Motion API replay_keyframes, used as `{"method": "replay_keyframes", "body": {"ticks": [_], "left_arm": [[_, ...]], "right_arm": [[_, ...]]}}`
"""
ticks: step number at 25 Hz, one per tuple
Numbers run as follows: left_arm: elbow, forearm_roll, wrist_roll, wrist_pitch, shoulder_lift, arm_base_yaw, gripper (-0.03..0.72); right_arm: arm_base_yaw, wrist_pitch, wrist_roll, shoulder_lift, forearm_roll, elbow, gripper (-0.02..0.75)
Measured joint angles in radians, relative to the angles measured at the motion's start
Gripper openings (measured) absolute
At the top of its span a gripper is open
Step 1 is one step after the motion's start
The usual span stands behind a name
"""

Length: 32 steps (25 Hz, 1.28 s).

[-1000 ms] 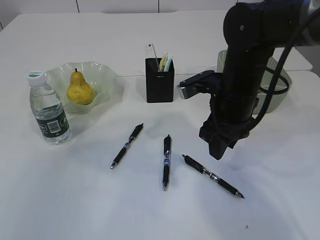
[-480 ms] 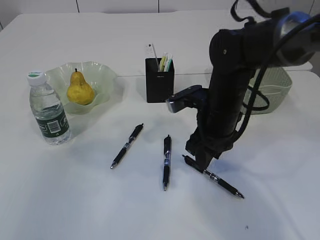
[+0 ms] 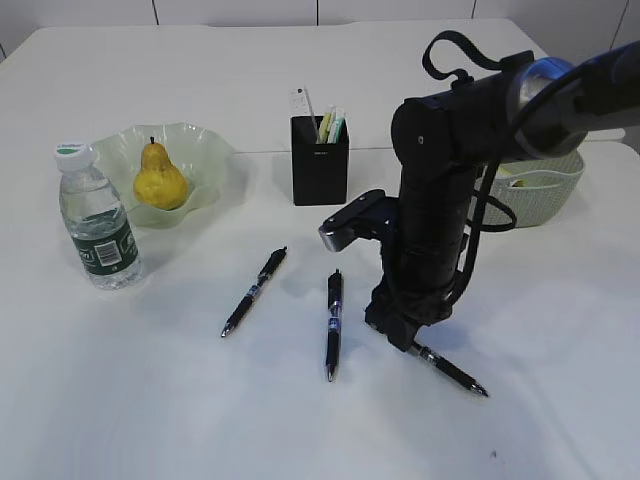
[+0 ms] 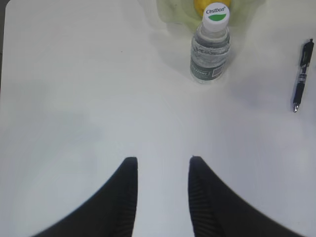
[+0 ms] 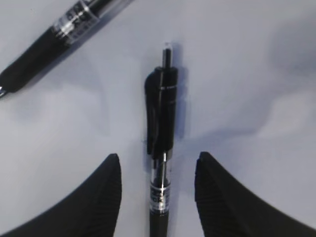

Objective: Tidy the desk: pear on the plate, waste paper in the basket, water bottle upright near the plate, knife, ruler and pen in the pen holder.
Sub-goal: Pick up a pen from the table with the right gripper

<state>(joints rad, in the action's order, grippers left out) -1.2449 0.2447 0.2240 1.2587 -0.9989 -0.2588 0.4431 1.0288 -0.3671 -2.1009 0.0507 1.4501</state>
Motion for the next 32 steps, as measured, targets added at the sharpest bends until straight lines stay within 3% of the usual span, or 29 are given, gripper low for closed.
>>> {"method": "replay_keyframes", "body": {"ticks": [32], "left_arm": [[0.000, 0.000, 0.000, 0.000, 0.000, 0.000, 0.241]], "right_arm": [[0.001, -0.025, 0.014, -0.017, -0.004, 0.002, 0.393]]}}
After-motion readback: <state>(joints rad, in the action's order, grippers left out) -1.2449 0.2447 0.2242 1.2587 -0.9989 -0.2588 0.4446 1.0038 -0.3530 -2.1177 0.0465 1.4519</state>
